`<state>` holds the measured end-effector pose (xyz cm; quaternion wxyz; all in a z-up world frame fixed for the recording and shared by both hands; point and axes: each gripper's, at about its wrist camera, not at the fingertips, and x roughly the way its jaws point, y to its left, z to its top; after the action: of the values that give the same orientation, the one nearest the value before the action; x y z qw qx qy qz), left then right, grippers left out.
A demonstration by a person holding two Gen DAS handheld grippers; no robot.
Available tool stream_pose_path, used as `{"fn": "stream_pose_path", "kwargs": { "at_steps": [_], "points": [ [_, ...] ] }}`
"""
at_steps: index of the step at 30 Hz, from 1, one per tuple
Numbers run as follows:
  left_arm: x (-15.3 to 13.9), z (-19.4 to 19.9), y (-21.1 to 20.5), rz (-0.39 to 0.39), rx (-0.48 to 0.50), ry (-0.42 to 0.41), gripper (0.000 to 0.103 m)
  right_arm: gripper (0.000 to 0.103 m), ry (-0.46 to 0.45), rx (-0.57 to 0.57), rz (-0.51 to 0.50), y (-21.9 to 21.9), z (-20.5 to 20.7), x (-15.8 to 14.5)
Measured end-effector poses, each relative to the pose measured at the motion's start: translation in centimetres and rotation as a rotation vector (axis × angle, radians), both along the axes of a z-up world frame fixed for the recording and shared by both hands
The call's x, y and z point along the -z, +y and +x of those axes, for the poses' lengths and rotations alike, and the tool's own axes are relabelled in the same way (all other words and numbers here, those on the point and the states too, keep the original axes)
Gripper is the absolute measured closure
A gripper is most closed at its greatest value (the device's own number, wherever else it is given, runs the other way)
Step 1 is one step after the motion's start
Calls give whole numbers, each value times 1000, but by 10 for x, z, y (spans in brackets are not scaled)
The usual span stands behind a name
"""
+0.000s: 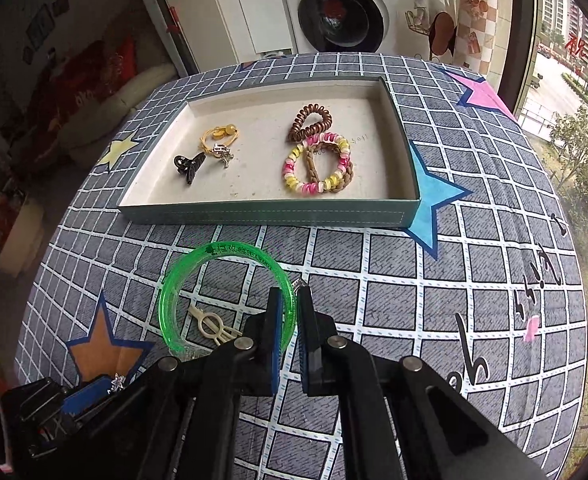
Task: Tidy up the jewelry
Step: 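Grasp the pink star hair clip with left tool while right tool grasps green bangle, then lower the star clip and green bangle into the tray and open both tools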
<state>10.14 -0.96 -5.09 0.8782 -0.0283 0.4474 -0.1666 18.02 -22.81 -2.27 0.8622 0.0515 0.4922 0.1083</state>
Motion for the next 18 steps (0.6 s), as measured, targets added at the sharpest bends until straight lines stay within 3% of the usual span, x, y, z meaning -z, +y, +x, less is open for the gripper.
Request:
{"fn": "stream_pose_path", "kwargs": {
  "at_steps": [10, 18],
  "points": [
    [-30, 25, 6, -28, -12, -48, 73, 95, -5, 35, 54, -23, -16, -3],
    [-60, 70, 7, -38, -25, -98, 73, 95, -40, 46, 56, -34, -2, -19]
  ]
}}
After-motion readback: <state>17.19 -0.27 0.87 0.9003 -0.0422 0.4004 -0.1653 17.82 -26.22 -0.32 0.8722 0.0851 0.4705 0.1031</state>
